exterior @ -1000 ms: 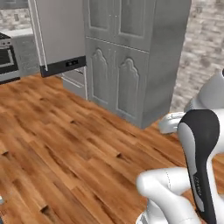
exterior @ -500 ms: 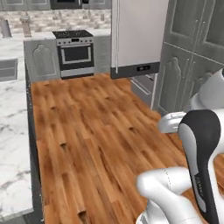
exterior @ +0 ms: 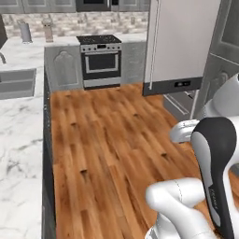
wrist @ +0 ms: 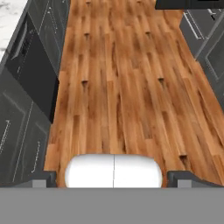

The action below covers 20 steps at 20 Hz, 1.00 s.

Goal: Gather the lime and eggplant from the fridge and place them on a tray on the dining counter. Then gather the chicken drumsticks from the fridge and place them on the other tray.

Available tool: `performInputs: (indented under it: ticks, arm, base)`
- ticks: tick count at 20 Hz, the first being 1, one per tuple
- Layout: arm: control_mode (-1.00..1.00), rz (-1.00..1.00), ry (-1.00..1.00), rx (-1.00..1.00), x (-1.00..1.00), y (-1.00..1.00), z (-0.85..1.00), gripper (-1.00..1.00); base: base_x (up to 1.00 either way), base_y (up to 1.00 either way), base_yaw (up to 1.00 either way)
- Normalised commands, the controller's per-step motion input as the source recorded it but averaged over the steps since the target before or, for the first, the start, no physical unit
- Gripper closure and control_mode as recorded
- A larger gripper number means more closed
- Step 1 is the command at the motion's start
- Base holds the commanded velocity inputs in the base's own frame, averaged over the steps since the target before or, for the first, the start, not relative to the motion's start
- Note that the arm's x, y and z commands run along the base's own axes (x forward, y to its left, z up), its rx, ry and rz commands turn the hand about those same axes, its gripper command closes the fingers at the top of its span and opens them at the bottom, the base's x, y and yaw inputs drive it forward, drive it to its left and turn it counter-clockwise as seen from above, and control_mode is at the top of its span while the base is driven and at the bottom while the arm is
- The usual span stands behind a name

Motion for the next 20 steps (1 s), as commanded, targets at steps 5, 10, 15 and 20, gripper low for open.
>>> performInputs:
  ticks: [5,10,15,20]
  arm:
    - [1.0,0.0,0.0,0.0,0.0,0.0,0.0,-1.0]
    - [1.0,0.0,0.0,0.0,0.0,0.0,0.0,-1.0]
    - [1.0,0.0,0.0,0.0,0.0,0.0,0.0,-1.0]
    - [1.0,0.0,0.0,0.0,0.0,0.0,0.0,-1.0]
  base:
    - [1.0,0.01,0.16]
    - [0.98,0.04,0.13]
    - [0.99,0.14,0.08]
    - [1.0,0.09,0.05]
